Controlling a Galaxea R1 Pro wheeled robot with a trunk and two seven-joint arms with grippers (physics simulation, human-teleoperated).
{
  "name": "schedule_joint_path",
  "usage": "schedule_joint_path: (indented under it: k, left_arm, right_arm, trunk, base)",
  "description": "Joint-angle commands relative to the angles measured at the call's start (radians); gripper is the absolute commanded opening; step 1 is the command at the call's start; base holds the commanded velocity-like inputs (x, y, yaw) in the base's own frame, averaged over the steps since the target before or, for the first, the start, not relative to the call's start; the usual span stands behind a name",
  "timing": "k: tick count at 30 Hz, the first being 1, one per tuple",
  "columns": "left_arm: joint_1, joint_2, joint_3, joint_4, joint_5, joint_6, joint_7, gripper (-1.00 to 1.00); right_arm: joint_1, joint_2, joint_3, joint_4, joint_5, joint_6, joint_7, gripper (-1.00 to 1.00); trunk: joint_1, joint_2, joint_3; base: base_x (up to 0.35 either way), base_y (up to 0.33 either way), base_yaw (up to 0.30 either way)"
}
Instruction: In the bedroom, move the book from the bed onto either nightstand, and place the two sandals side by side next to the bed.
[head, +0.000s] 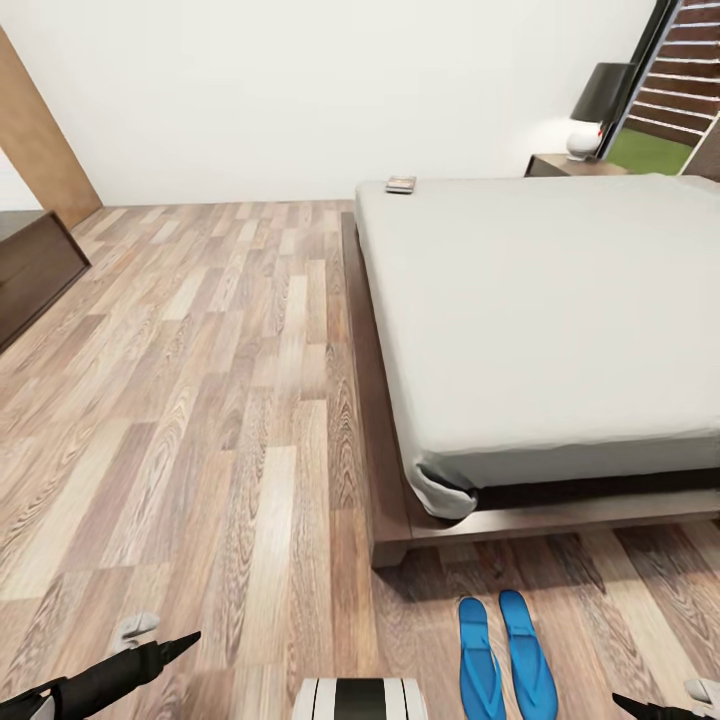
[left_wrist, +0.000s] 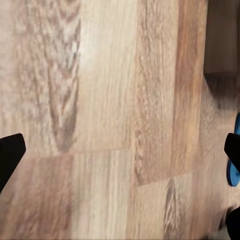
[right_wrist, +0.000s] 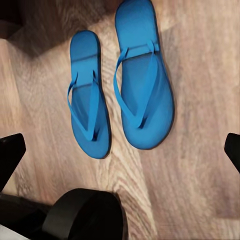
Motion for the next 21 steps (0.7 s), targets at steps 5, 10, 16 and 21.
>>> schedule_joint_path:
  k: [5, 10, 16, 21]
  left_arm:
    - [0.000, 0.000, 0.008, -0.001, -0.008, 0.007, -0.004, 1.00]
    - [0.000, 0.000, 0.008, -0.001, -0.008, 0.008, -0.004, 1.00]
    - [0.000, -0.002, 0.007, -0.001, -0.008, 0.008, -0.004, 1.00]
    - [0.000, -0.002, 0.007, -0.001, -0.008, 0.009, -0.003, 1.00]
  right_arm:
    - [0.000, 0.000, 0.009, 0.000, -0.010, 0.002, 0.003, 1.00]
    - [0.000, 0.000, 0.009, 0.000, -0.010, 0.002, 0.003, 1.00]
    - [0.000, 0.000, 0.009, 0.000, -0.010, 0.002, 0.003, 1.00]
    - [0.000, 0.000, 0.009, 0.000, -0.010, 0.002, 0.003, 1.00]
  trunk:
    - [-0.002, 0.001, 0.019]
    - [-0.005, 0.002, 0.038]
    - [-0.007, 0.003, 0.061]
    - [-0.010, 0.005, 0.081]
  base:
    - [0.000, 0.000, 0.000]
    - [0.000, 0.000, 0.000]
    - [0.000, 0.000, 0.000]
    - [0.000, 0.000, 0.000]
